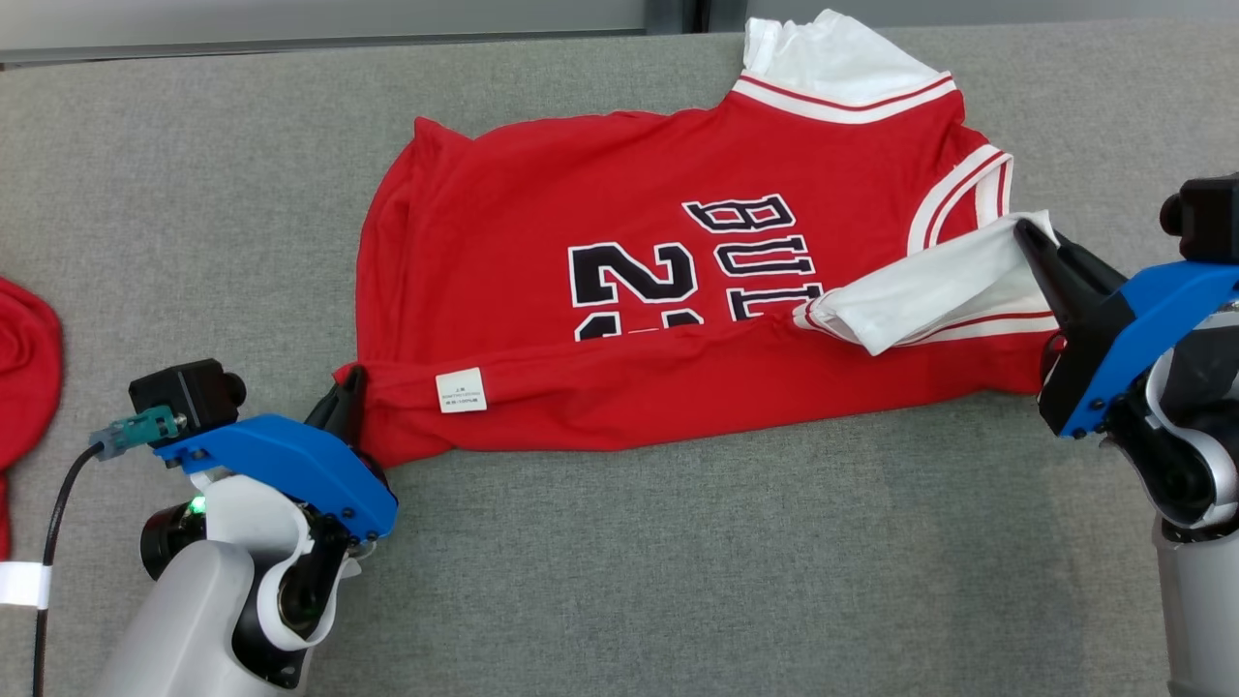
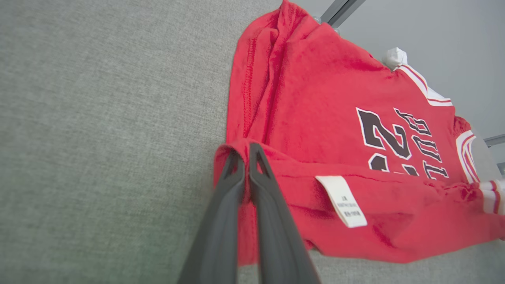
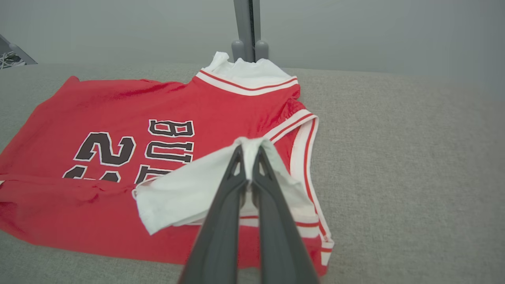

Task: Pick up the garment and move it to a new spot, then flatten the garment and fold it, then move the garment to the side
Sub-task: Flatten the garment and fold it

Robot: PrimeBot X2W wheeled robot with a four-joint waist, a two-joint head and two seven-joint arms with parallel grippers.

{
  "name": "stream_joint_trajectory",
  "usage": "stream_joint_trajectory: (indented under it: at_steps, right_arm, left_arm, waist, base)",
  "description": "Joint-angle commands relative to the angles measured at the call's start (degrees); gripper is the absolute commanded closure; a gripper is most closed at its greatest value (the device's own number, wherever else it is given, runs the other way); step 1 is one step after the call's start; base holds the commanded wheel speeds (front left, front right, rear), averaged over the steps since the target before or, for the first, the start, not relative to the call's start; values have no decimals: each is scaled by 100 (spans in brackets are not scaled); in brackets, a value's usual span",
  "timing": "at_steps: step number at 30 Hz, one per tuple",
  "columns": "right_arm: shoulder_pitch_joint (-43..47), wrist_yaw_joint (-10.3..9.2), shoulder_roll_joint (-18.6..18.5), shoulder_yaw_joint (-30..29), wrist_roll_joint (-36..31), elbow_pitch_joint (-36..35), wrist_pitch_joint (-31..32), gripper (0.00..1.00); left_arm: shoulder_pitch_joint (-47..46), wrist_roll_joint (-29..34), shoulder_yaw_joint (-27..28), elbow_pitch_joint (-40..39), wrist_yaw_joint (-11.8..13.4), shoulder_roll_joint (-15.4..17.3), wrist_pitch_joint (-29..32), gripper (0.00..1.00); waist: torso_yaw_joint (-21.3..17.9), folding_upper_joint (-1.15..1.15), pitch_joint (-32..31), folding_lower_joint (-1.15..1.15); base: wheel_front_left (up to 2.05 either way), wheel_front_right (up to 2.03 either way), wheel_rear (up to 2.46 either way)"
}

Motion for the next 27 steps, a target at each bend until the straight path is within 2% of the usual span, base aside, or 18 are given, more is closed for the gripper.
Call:
stream_joint_trajectory:
  at_steps: [1, 2, 3, 11, 16, 21, 27]
  right_arm:
    - [-154, 2, -34, 18, 23, 59, -76, 84]
    - [-180, 2, -22, 19, 31, 107, -149, 51]
    - [-214, 1, 22, -26, 35, 146, -248, 0]
    - [-308, 2, 39, 13, 109, 389, -987, 0]
    - [125, 2, 69, -196, 85, 483, -944, 0]
    - [634, 2, 256, -664, -247, 527, -645, 0]
    - [957, 2, 551, -1124, -855, 711, -922, 0]
  left_arm:
    - [-141, 29, 20, 52, -36, -12, -58, 77]
    - [-171, 36, 17, 87, -67, -29, -91, 8]
    - [-187, 48, 5, 117, -109, -45, -136, 0]
    - [-162, 282, -76, 322, -423, -94, -792, 0]
    - [200, 457, -260, 420, -519, -89, -1030, 0]
    - [471, 717, -585, 546, -405, -94, -985, 0]
    - [213, 883, -740, 968, -286, -292, -1066, 0]
  waist:
    - [8, 0, 13, -1]
    - [13, 0, 23, -1]
    - [20, 0, 32, -1]
    - [103, 0, -120, -1]
    - [149, 0, -372, -1]
    - [185, 0, -552, -1]
    - [228, 0, -552, -1]
  base:
    - [0, 0, 0]
    - [0, 0, 0]
    - [0, 0, 0]
    - [0, 0, 0]
    - [0, 0, 0]
    - [0, 0, 0]
    - [0, 0, 0]
